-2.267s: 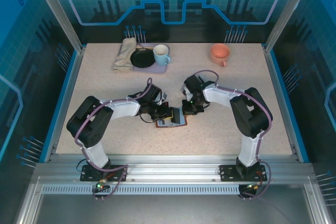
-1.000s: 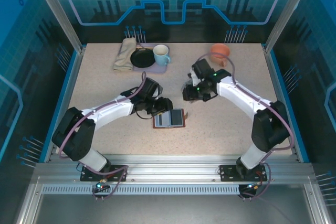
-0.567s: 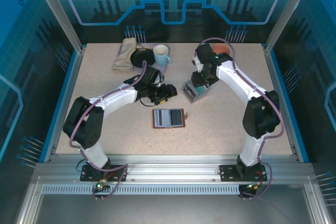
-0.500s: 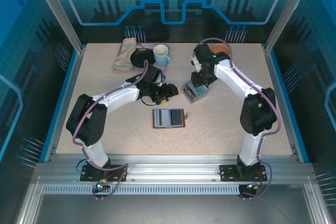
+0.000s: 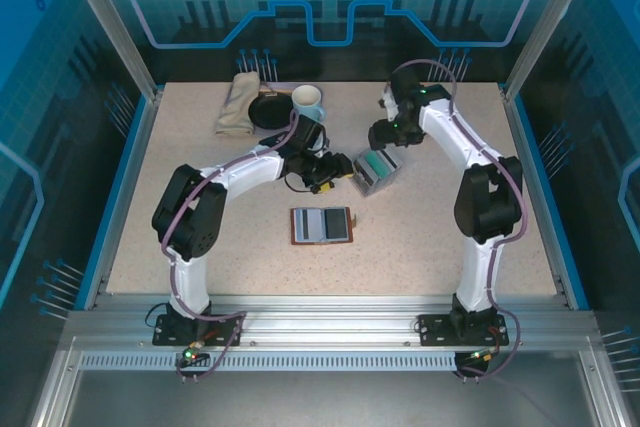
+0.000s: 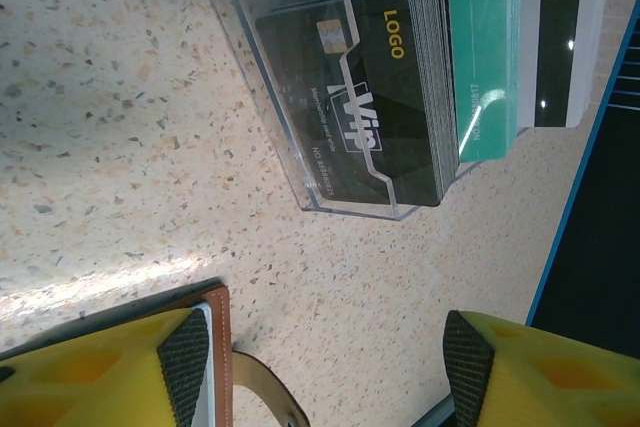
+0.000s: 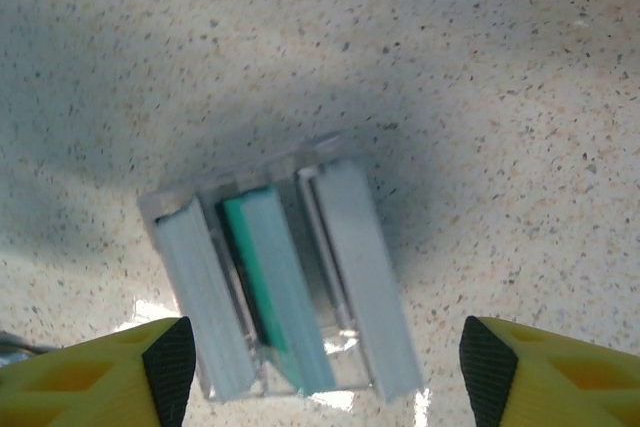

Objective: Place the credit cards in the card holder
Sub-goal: Rotate the storage box at the center of the table.

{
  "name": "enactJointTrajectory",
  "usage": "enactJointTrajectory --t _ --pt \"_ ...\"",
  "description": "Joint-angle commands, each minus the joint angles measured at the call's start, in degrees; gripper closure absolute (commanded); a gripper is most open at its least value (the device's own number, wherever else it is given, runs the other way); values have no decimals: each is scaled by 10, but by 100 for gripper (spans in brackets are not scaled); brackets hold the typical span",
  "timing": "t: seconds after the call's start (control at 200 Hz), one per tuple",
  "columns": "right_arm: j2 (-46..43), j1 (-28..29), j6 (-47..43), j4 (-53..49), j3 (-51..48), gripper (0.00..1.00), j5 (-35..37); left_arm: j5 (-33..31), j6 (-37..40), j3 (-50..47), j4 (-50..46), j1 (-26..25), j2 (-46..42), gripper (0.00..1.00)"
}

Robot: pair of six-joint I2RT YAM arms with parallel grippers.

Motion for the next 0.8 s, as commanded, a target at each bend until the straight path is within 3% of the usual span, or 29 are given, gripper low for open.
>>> enactJointTrajectory --t 0.0,0.29,0.57,0.7,0.795 --pt "47 -25 17 -6 21 25 -105 19 -6 23 -12 -2 13 33" --pt "100 -33 21 -11 32 24 -177 17 -6 20 -15 -1 13 32" --pt "45 -22 32 32 -63 27 -260 12 -7 11 -9 7 10 32" --pt "18 -9 37 43 -101 27 -265 8 -8 12 -13 13 14 33" --pt "-5 -2 43 46 -118 27 -228 -4 -5 15 -20 16 18 33"
